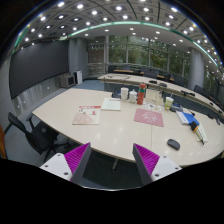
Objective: Arrange mouse
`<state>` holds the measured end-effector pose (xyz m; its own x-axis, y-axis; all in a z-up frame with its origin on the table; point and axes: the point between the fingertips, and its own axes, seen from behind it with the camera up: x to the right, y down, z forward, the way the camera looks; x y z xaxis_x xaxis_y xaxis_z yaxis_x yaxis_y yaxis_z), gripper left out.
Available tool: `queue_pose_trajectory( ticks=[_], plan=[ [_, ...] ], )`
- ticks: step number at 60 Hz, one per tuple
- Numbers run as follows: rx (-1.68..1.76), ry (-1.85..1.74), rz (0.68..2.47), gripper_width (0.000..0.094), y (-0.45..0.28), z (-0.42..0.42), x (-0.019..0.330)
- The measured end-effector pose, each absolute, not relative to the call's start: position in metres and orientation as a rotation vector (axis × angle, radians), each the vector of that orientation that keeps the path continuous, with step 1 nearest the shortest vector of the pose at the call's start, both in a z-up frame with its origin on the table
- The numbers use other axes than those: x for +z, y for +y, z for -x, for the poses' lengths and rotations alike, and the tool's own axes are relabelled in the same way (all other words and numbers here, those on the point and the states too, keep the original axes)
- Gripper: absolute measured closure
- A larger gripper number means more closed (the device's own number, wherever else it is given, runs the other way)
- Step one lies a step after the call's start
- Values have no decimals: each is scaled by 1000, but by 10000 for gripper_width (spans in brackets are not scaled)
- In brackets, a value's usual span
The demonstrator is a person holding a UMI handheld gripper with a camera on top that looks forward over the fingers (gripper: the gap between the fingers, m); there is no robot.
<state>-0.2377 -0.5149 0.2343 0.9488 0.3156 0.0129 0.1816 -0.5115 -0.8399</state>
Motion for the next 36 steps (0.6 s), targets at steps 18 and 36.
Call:
queue_pose_trajectory(
  ticks=[18, 36],
  plan=[
    [-6, -214, 2255, 80, -498, 100, 141],
    [-195, -19, 2278, 78, -416, -77, 59]
  ],
)
